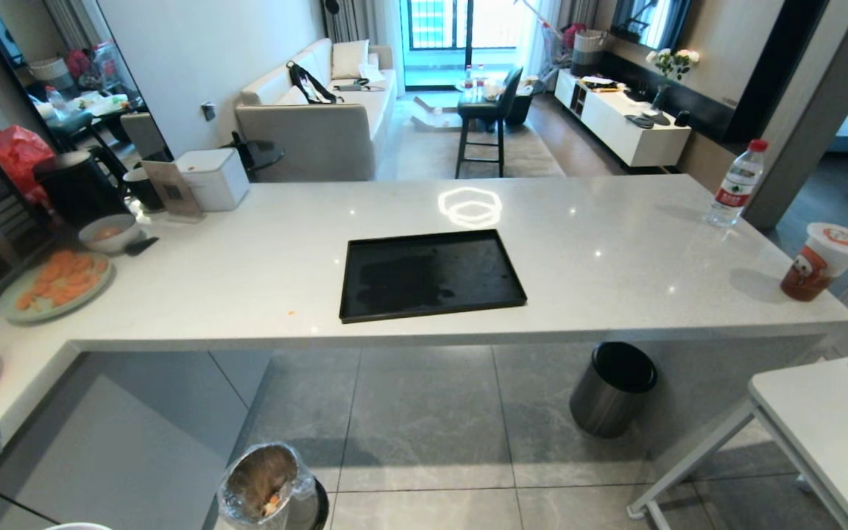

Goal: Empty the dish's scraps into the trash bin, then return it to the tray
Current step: Move the bowl over the trash can

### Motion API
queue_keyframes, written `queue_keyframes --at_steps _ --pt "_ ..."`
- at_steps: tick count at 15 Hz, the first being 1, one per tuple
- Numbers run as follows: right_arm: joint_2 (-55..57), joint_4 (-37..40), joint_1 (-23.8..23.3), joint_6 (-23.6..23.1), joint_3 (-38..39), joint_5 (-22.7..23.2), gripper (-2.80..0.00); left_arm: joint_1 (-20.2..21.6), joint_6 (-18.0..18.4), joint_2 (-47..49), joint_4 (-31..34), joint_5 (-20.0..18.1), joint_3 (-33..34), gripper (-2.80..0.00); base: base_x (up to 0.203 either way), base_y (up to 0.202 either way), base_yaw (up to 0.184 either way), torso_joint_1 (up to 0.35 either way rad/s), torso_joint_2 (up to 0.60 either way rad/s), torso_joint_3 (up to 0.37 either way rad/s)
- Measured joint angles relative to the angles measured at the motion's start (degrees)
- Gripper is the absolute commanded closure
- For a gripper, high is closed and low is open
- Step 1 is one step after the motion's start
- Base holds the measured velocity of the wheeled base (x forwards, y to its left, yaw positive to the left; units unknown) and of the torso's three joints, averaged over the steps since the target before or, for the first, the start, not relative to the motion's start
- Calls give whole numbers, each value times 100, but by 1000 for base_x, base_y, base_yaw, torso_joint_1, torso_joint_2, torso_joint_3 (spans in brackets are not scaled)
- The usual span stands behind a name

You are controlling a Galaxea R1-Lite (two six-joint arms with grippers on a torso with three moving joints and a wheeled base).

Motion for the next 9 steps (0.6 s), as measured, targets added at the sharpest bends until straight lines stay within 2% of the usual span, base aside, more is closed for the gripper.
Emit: queue_keyframes --at_steps 9 --pt "0 0 0 -2 0 0 0 -136 11 -38 -6 47 151 0 0 0 0 0 0 0"
